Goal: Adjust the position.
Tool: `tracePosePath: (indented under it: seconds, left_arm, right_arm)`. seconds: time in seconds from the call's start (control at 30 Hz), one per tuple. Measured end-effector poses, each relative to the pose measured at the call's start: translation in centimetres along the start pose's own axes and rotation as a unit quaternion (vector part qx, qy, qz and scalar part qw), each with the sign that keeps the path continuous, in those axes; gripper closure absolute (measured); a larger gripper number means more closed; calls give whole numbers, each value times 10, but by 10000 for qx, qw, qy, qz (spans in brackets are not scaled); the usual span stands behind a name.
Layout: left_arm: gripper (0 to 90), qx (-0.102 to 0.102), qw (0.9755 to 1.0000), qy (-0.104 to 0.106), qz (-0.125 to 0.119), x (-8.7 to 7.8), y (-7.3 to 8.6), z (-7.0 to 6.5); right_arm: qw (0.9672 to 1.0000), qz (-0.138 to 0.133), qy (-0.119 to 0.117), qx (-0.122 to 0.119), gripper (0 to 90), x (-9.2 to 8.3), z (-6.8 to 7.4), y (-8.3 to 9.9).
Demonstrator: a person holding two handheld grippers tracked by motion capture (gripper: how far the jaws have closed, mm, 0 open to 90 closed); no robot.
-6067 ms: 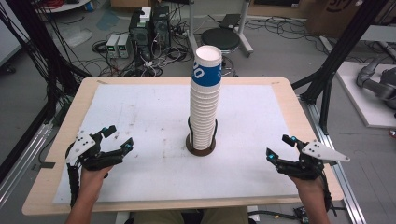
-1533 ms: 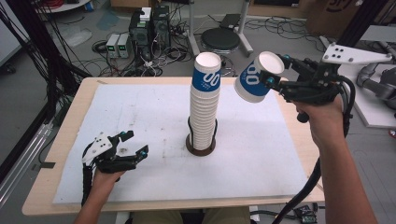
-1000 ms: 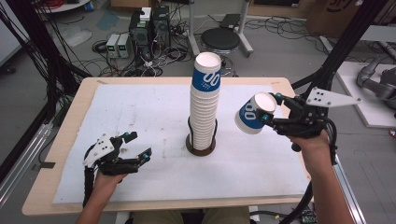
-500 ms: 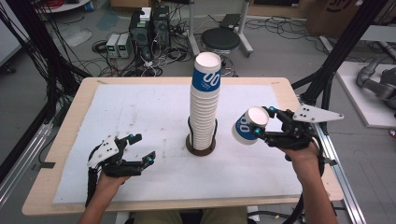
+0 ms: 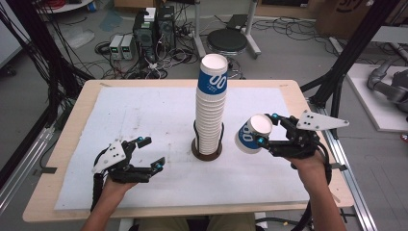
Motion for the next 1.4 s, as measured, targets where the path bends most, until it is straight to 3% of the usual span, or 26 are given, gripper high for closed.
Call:
tracePosePath:
  seconds: [0.13, 0.37, 0.63, 0.9, 1.4]
  left_arm:
    - [155, 152, 9998, 164, 11, 5, -2, -8]
    - [154, 199, 9984, 481, 210, 16, -3, -25]
    - [153, 326, 9970, 680, 160, 23, -11, -43]
    - [153, 510, 9935, 1008, 167, 35, -16, -60]
    - [147, 751, 9879, 1353, 110, 62, -33, -79]
  right_arm:
    - [10000, -4, -57, -15, 303, 4, 4, 0]
    - [9997, -9, -235, -114, 303, 15, 18, 1]
    - [9985, 9, -496, -251, 303, 28, 35, 2]
    - [9967, 10, -734, -351, 303, 40, 50, 0]
    - [9927, 85, -1122, -437, 303, 63, 71, 0]
Point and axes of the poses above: each handheld gripper's, and its own axes: x roughly forward along the jaws, y roughly out of its underside, z roughly to its left, the point moved 10 cm from there along x, roughly forward along the jaws, and after that the axes turned 15 degrees about z, right-handed, at the moved point
